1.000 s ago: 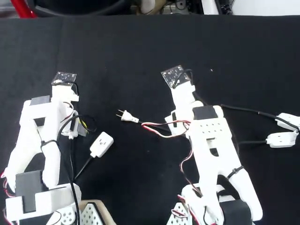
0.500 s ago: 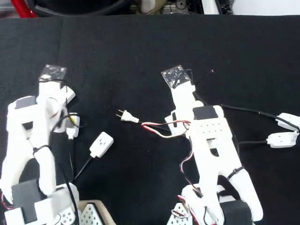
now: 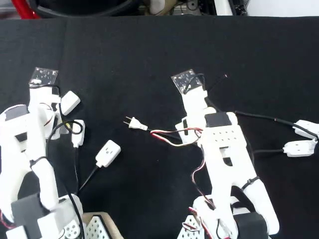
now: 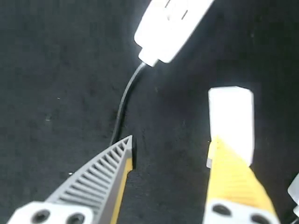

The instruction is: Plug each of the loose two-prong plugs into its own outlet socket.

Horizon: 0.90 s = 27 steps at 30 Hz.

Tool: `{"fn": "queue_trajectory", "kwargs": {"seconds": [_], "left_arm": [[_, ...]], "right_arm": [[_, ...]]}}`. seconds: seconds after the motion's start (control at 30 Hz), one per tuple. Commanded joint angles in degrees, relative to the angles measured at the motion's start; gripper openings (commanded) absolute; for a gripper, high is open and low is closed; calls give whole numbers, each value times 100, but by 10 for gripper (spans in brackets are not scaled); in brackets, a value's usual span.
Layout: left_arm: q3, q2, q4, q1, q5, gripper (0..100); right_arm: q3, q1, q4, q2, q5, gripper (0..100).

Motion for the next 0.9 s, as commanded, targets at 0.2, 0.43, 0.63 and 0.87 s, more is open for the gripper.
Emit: {"fn": "queue_trajectory", "kwargs": {"seconds": [0.2, 0.43, 0.63, 0.87], "left_arm": [[523, -1609, 369, 611, 765, 259], [1596, -2462, 149, 2633, 1670, 260], [1200, -958, -246, 2686, 1785, 260], [338, 466, -290, 1385, 1178, 241]], "right_arm": [[-312, -44, -62, 13, 62, 12], [-312, -44, -62, 13, 62, 12], [-303, -44, -53, 13, 62, 12], [-303, -44, -53, 13, 62, 12]]}}
